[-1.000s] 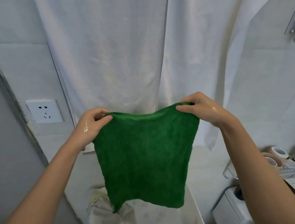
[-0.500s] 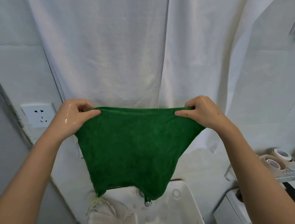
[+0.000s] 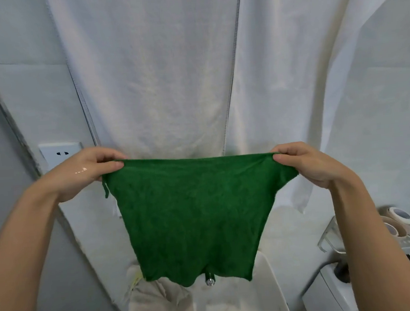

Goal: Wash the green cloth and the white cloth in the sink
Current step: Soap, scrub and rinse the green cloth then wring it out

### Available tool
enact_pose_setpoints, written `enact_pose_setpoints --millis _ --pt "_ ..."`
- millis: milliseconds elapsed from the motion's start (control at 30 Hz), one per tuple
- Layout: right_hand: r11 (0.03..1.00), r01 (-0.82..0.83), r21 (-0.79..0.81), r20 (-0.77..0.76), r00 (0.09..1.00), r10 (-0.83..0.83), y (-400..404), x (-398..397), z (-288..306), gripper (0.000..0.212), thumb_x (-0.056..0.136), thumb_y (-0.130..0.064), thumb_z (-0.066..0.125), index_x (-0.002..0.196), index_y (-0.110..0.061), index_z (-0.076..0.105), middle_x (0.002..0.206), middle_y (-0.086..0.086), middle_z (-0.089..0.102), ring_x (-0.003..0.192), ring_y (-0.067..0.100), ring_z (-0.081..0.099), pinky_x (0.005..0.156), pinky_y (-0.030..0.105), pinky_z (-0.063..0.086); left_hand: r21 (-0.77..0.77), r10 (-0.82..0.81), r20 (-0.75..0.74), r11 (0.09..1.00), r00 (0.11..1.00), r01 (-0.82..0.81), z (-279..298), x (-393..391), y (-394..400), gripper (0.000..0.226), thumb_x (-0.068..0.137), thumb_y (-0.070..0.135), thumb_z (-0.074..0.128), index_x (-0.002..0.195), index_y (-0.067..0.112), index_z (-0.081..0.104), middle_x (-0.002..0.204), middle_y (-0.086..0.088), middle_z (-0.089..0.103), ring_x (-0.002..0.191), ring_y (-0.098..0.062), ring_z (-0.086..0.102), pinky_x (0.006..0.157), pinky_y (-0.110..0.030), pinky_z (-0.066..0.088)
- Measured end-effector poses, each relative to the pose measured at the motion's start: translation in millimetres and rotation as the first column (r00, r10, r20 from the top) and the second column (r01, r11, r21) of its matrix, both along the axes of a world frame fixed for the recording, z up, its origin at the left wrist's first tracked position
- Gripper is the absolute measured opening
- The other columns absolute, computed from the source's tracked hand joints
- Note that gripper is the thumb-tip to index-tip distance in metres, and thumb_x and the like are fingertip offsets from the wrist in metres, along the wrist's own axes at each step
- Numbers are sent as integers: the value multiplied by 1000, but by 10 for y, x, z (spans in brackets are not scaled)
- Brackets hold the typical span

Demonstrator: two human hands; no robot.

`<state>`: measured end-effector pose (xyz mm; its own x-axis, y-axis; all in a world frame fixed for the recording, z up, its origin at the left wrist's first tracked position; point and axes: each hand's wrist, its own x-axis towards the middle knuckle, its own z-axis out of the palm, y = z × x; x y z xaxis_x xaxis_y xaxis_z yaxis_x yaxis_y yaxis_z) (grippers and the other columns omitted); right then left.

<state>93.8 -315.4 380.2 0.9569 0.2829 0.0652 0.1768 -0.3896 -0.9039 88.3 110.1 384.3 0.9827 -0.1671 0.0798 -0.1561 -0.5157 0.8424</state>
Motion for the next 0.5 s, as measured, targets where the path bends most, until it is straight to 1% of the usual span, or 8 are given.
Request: enact_pose_setpoints --millis 67,133,200,233,300,367,433,500 --pt "985 112 -134 124 988 -95 -11 -7 8 23 97 -13 55 84 -1 69 74 11 64 70 16 57 68 29 44 -17 41 14 999 999 -41 21 -14 -6 23 94 7 54 82 12 73 81 -7 72 72 -14 66 64 -23 52" --pt "927 257 -274 296 939 -173 47 7 8 24 94 -19 60 76 -7 70 69 15 62 64 16 52 63 31 41 9 117 83 993 990 -118 23 -7 -74 20 94 10 55 82 11 72 78 -9 70 69 -18 63 60 -27 51" --pt "874 346 -342 401 895 -198 143 2 12 26 93 -23 60 74 -7 67 65 10 59 61 16 48 58 30 40 35 160 140 985 977 -166 26 -6 -152 17 94 13 55 85 11 70 78 -7 68 69 -18 60 59 -30 48" --pt "858 360 -366 409 891 -199 176 -5 18 27 94 -25 60 74 -7 66 63 6 55 60 16 46 58 31 38 43 164 155 984 974 -173 32 -11 -177 17 95 14 55 86 12 69 79 -7 67 70 -17 59 59 -30 48" --pt "880 289 -377 298 938 -180 193 -16 31 33 94 -25 60 70 -3 59 59 1 47 59 15 41 58 31 33 65 153 133 985 979 -163 36 -3 -190 17 95 14 55 85 12 69 81 -6 65 73 -17 57 59 -30 47" --pt "944 167 -285 114 984 -139 205 -36 40 34 94 -23 62 66 -3 56 57 -2 45 57 13 41 58 28 31 38 140 43 989 989 -142 13 22 -193 18 94 11 55 84 8 69 79 -7 64 71 -18 56 57 -31 45" --pt "982 115 -150 12 993 -115 256 -61 51 30 94 -20 62 69 -3 62 59 -1 53 58 11 48 58 23 36 -65 139 -64 988 988 -143 -25 36 -241 18 92 8 56 80 5 68 74 -8 64 66 -19 58 54 -30 44" --pt "994 106 -14 -33 994 -106 345 -67 37 30 94 -18 62 67 -5 65 59 -1 57 57 10 53 57 20 40 -218 128 -142 963 982 -157 -57 47 -326 18 90 7 58 77 6 70 73 -10 66 61 -17 60 51 -27 47"
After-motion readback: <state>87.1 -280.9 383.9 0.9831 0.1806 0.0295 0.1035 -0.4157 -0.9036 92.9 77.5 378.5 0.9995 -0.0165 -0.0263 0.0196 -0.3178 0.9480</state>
